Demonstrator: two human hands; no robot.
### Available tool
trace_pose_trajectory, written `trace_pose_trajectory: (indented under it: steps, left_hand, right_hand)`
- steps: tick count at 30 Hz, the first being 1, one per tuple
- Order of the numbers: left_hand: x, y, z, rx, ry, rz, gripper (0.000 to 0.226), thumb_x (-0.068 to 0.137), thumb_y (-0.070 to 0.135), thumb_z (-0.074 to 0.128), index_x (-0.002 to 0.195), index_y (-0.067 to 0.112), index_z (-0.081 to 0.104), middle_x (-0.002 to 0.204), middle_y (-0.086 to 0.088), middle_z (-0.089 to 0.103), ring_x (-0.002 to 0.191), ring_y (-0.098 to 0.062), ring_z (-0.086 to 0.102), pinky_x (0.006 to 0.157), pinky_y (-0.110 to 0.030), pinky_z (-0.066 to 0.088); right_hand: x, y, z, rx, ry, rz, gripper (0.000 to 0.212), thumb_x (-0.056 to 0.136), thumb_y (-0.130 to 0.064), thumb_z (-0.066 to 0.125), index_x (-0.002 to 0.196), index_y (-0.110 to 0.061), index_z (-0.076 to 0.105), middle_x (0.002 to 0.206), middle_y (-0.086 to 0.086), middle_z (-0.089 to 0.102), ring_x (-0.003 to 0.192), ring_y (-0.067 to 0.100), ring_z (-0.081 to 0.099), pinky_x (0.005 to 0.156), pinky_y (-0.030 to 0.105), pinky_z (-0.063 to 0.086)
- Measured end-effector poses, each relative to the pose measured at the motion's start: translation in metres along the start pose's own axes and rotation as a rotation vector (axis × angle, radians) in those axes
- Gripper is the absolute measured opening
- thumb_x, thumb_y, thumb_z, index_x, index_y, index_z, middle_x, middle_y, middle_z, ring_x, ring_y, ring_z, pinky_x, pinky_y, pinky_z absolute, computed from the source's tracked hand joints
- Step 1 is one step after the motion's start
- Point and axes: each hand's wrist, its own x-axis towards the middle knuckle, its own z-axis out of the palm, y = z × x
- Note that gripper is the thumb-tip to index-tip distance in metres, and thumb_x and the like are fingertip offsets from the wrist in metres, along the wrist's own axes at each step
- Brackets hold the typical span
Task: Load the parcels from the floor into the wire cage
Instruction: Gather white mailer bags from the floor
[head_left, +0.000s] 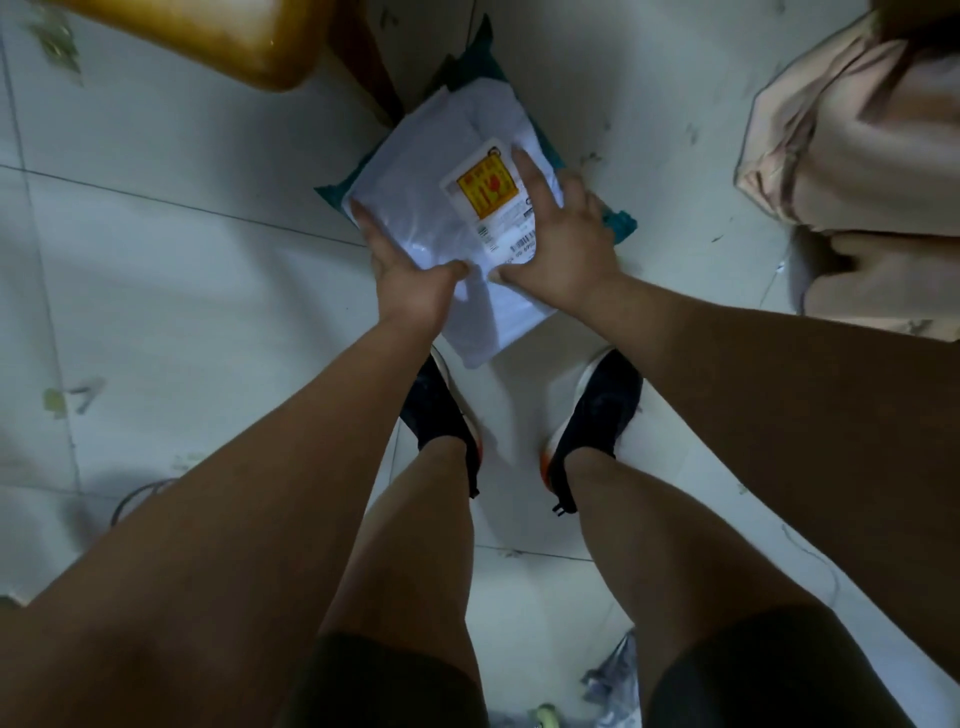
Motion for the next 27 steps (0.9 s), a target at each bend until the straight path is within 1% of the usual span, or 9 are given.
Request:
trace_pose_trajectory:
  steps: [3,5,8,11,16,19,21,25,27]
  left_hand:
    - [-0.013,0.001,-0.01,0.105,-0.014,0.054,0.136,0.075,0.011,0.086,0.162,0.03,-0.016,0.172,-0.002,0.009,0.154,-0.026,0.024,0.114,-0.036,0.038]
    - [-0.024,0.005,-0.021,0.151,-0.038,0.077,0.135,0.074,0.013,0.087,0.163,0.029,-0.013,0.17,-0.001,0.017,0.15,-0.025,0.032,0.107,-0.028,0.041]
    - [-0.046,0.013,-0.042,0.125,-0.12,0.105,0.133,0.065,0.032,0.089,0.163,0.037,-0.002,0.159,0.005,0.041,0.137,-0.021,0.051,0.107,-0.044,0.051]
    - [-0.072,0.026,-0.061,0.09,-0.208,0.133,0.124,0.064,0.041,0.095,0.16,0.041,0.016,0.145,0.016,0.056,0.13,-0.015,0.059,0.104,-0.05,0.053]
    - [-0.13,0.082,-0.095,0.072,-0.327,0.184,0.122,0.063,0.04,0.099,0.156,0.054,0.022,0.149,0.022,0.05,0.131,-0.022,0.059,0.095,-0.056,0.057]
    - [-0.166,0.125,-0.115,0.091,-0.368,0.266,0.113,0.067,0.038,0.097,0.155,0.056,0.028,0.158,0.02,0.04,0.136,-0.021,0.055,0.097,-0.053,0.058]
    - [-0.19,0.153,-0.128,0.126,-0.352,0.335,0.107,0.071,0.036,0.094,0.156,0.052,0.03,0.157,0.021,0.04,0.138,-0.013,0.052,0.102,-0.045,0.056]
    - [-0.235,0.204,-0.146,0.158,-0.324,0.468,0.099,0.08,0.021,0.089,0.16,0.038,0.032,0.158,0.015,0.042,0.132,0.009,0.049,0.107,-0.035,0.052]
    - [-0.256,0.226,-0.157,0.165,-0.307,0.504,0.094,0.082,0.013,0.086,0.159,0.032,0.036,0.154,0.015,0.043,0.131,0.001,0.053,0.102,-0.028,0.054]
  right_hand:
    - [-0.017,-0.003,-0.006,0.063,0.008,0.018,0.124,0.068,-0.052,0.087,0.16,-0.047,0.004,0.152,0.014,0.032,0.134,0.044,0.038,0.104,0.058,0.044]
    - [-0.03,-0.001,-0.016,0.107,0.018,0.018,0.127,0.066,-0.051,0.088,0.161,-0.045,0.005,0.147,0.012,0.035,0.13,0.041,0.041,0.103,0.053,0.045]
    - [-0.054,0.0,-0.038,0.179,0.014,0.025,0.13,0.062,-0.054,0.089,0.162,-0.043,0.006,0.145,0.009,0.036,0.127,0.038,0.042,0.108,0.046,0.041]
    - [-0.083,-0.002,-0.069,0.236,0.022,0.015,0.13,0.061,-0.057,0.088,0.162,-0.043,0.007,0.142,0.009,0.037,0.126,0.036,0.041,0.113,0.043,0.034]
    - [-0.145,-0.007,-0.123,0.394,0.028,0.011,0.127,0.053,-0.062,0.081,0.161,-0.039,0.019,0.137,0.006,0.034,0.131,0.028,0.043,0.118,0.042,0.034]
    - [-0.186,-0.016,-0.159,0.462,0.061,-0.026,0.125,0.052,-0.061,0.08,0.161,-0.035,0.025,0.137,0.007,0.033,0.134,0.024,0.042,0.12,0.038,0.033]
    - [-0.21,-0.023,-0.182,0.505,0.077,-0.06,0.123,0.059,-0.048,0.089,0.162,-0.033,0.023,0.141,0.009,0.029,0.139,0.021,0.037,0.121,0.028,0.029]
    - [-0.25,-0.045,-0.225,0.567,0.141,-0.081,0.123,0.067,-0.028,0.094,0.163,-0.033,0.018,0.145,0.007,0.028,0.142,0.012,0.031,0.105,0.0,0.021]
    - [-0.269,-0.06,-0.247,0.585,0.19,-0.094,0.123,0.066,-0.026,0.095,0.163,-0.032,0.019,0.145,0.006,0.029,0.141,0.012,0.033,0.105,-0.003,0.02]
